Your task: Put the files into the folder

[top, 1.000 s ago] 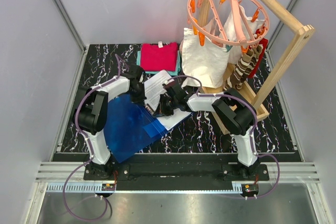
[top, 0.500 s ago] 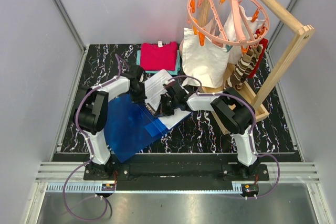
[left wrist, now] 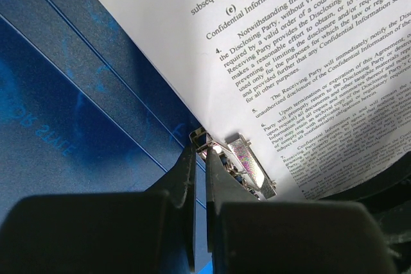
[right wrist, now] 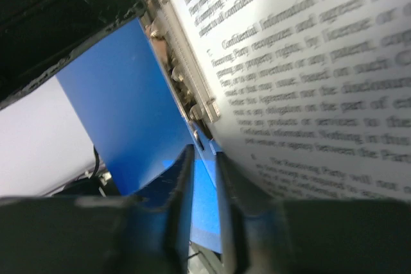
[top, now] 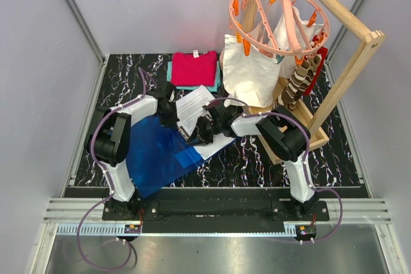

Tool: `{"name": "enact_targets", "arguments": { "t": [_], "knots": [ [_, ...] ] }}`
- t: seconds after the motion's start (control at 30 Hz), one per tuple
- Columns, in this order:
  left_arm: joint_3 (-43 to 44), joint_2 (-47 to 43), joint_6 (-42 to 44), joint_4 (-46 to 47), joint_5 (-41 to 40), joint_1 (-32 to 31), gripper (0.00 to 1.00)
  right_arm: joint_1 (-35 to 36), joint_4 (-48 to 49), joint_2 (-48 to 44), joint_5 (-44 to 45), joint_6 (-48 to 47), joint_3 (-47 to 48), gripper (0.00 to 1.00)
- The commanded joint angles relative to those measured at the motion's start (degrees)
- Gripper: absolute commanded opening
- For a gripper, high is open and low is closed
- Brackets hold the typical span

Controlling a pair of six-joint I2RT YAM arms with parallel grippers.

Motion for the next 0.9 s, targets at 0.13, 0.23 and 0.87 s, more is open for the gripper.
{"name": "enact_targets", "arguments": {
  "t": [0.13, 0.23, 0.87],
  "knots": [
    [3.1, -5.9, 2.6, -5.6, 0.8, 0.4, 0.36, -0.4, -3.9, -4.4, -1.0, -5.5, 0.9, 0.46],
    [7.2, -9.7, 3.2, -9.0, 1.5, 0.6, 0.51, -0.5, -6.6, -8.9, -3.5, -7.3, 0.7, 0.55],
    [-5.6, -46.4, 2.5, -8.5, -7.9, 7.5, 0.63, 41.3, -1.4, -23.0, 72.6, -64.8, -19.2, 1.00]
  ]
}}
